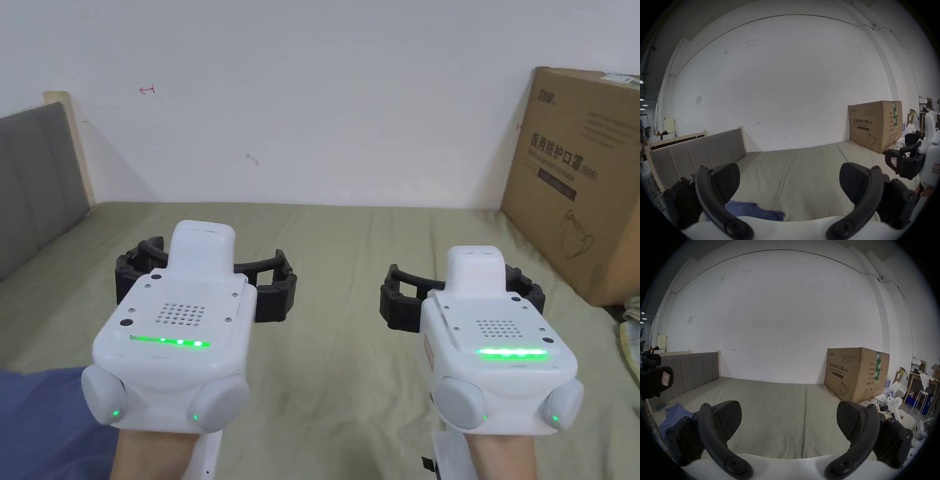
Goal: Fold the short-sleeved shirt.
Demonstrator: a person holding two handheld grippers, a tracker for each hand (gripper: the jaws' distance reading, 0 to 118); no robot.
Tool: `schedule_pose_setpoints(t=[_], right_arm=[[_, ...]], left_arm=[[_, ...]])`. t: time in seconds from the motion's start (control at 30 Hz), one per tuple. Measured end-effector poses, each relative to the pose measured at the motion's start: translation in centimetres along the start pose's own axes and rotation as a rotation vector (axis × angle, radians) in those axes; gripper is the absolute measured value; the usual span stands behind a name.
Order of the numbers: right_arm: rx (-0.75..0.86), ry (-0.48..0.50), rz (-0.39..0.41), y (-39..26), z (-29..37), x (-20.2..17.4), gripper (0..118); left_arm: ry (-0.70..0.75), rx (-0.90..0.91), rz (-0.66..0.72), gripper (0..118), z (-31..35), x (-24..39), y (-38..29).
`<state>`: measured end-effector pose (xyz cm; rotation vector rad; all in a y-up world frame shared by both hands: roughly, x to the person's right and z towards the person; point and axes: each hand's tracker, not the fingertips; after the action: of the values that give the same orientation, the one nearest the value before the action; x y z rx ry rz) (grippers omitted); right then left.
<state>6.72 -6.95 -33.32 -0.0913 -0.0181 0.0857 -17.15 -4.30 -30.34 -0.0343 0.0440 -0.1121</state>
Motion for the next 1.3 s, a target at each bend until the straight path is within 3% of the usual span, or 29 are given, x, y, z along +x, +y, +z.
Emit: schedule_pose_setpoints(t=[0.33, 0.7, 1.3], right_arm=[[-0.015, 0.004, -0.035, 0.2, 0.0, 0.4, 118], [-0.019, 0.011, -0.015, 0.2, 0.0, 0.3, 118], [-0.033, 0.017, 0.001, -0.1, 0.0, -0.1, 118]], left_arm=[[-0.040, -0.043, 0.054, 118, 0.1, -0.5, 0.3], [-0.020, -0.062, 0.149, 118, 0.1, -1.4, 0.8], [-0.010, -0.050, 0.072, 118, 0.2, -1.0, 0.4]])
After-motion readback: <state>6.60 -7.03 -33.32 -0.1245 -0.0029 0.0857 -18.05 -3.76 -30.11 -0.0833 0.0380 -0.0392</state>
